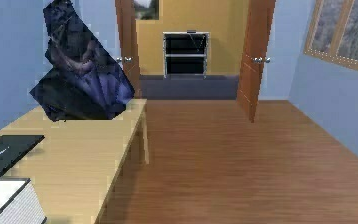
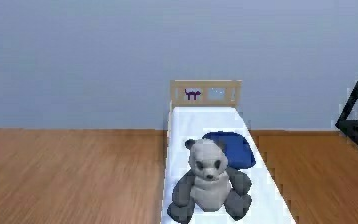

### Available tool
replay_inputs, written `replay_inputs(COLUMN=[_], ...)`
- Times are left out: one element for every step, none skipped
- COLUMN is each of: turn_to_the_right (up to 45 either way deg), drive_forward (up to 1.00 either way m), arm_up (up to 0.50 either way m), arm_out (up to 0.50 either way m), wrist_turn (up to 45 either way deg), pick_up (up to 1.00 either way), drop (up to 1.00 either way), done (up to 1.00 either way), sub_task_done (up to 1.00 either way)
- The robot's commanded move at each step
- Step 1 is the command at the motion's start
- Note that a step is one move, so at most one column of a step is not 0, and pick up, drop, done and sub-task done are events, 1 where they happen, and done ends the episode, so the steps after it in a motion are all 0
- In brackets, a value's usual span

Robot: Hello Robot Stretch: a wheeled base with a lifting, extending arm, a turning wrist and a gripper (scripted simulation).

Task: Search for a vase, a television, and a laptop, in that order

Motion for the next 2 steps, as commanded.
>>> replay_inputs(turn_to_the_right=[0.0,-3.0], drive_forward=[1.00,0.00], arm_up=[0.00,0.00], arm_out=[0.00,0.00], wrist_turn=[0.0,0.0], pick_up=[0.00,0.00], drop=[0.00,0.00], done=[0.00,0.00], sub_task_done=[0.00,0.00])
